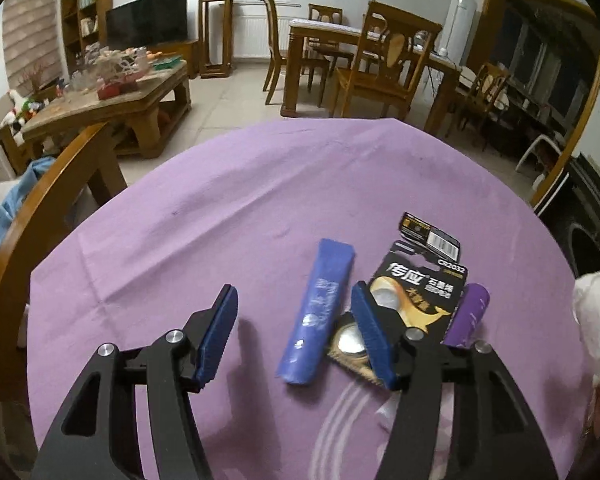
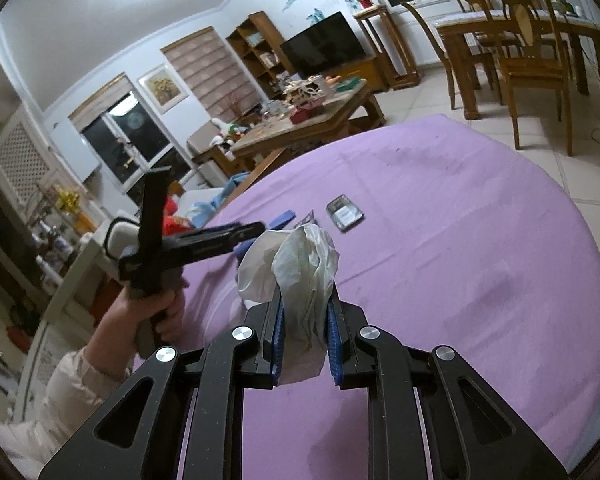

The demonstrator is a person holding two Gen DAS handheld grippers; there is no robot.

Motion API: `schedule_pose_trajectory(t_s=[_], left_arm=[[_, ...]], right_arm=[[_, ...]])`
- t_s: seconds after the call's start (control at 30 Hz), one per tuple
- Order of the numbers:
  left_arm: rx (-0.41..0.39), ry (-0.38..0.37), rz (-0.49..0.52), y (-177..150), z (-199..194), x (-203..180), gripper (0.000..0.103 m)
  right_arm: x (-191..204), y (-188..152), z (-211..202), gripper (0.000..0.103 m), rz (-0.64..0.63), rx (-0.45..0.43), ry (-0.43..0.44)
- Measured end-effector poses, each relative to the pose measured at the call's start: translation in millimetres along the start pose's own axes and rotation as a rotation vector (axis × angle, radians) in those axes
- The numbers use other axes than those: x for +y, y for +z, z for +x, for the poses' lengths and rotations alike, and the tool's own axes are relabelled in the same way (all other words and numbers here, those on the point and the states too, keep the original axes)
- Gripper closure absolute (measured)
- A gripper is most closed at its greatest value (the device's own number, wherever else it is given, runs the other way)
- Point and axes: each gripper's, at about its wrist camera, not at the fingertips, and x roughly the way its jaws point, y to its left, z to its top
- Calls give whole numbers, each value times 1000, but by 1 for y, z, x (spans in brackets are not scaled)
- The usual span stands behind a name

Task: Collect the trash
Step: 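Grasp the blue probiotic stick with the left tool while the right tool grasps the tissue, then carry the probiotic stick and tissue over the bin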

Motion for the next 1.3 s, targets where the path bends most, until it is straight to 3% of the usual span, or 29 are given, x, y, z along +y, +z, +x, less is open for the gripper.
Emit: schedule_pose_trajectory(t_s=[0.17,0.27,0.33,0.47,0.63,0.8,1.0,1.2,1.3], left_arm=[[12,71,83,-4,10,-12,56],[4,144,96,-3,9,-7,85],[-1,158,51,-5,7,2,86],[-54,99,-93,-8,-10,27,88],[-142,-7,-96,-6,-48,6,88],[-198,-144,-20,-3,-74,-53,88],[-203,-350,138,-6,-76,-168,88],[-159,-524,250,-23,-61,-273,88],[-129,-571,308,-34,-51,-319,88]], right_arm=[[2,-9,-3,85,6,5,0],[-3,-10,-1,85,25,7,-6],[-7,-11,-1,85,43,7,-10],[-14,-14,-9,85,57,-10,-10],[-22,-15,-30,85,57,-47,-24],[-36,-13,-67,85,73,-117,-54],[-62,-16,-135,85,80,-257,-166],[-103,-29,-207,85,134,-403,-311],[-129,-41,-234,85,165,-442,-385]])
